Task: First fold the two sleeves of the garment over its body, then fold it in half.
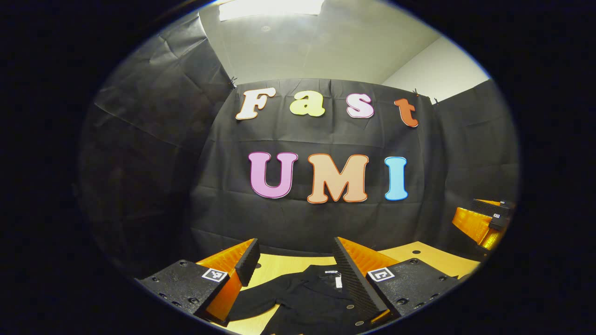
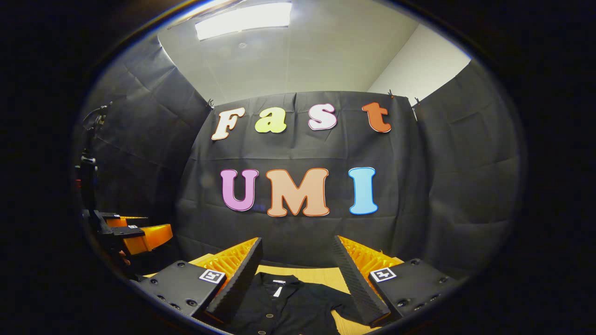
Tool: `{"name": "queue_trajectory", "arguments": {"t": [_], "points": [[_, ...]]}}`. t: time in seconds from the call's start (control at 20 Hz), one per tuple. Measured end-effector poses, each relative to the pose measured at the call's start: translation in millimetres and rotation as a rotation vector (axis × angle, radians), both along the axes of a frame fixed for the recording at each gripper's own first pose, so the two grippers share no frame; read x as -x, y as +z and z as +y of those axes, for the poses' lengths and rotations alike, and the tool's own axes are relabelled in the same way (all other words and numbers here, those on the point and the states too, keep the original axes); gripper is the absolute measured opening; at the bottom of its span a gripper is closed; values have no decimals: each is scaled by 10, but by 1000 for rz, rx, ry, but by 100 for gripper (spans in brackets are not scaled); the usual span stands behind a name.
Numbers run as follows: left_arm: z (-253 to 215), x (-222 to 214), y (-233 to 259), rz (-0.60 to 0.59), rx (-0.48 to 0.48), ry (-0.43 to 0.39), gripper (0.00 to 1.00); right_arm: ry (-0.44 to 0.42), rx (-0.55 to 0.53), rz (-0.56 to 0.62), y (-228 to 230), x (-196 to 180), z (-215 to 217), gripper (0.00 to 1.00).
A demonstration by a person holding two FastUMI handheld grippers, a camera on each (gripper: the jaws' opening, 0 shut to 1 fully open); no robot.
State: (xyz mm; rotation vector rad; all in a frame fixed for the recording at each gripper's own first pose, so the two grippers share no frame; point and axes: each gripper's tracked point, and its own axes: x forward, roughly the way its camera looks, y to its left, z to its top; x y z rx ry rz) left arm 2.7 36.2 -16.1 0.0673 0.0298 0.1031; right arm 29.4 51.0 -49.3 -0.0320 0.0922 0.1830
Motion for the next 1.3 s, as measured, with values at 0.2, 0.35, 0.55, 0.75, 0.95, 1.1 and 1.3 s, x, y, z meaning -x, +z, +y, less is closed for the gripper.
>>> {"name": "queue_trajectory", "arguments": {"t": [0.2,0.35,0.55,0.75,0.95,1.1,1.3], "points": [[8,-18,-36,8,8,-1,92,0,7,8,-29,-24,4,97],[-10,-42,-54,10,9,-2,92,-12,24,13,-61,-79,-82,99],[-66,-77,-49,4,10,-7,92,-62,73,11,-120,-235,-388,97],[-163,-124,-34,-4,10,-11,92,-136,175,10,-200,-432,-898,98],[-273,-152,-44,-7,6,-10,92,-206,265,48,-412,-587,-1491,98],[-345,-157,-43,-4,-4,-4,92,-263,271,132,-746,-660,-1964,99],[-415,-165,-51,-2,-26,12,92,-337,260,286,-1321,-687,-2566,99]]}}
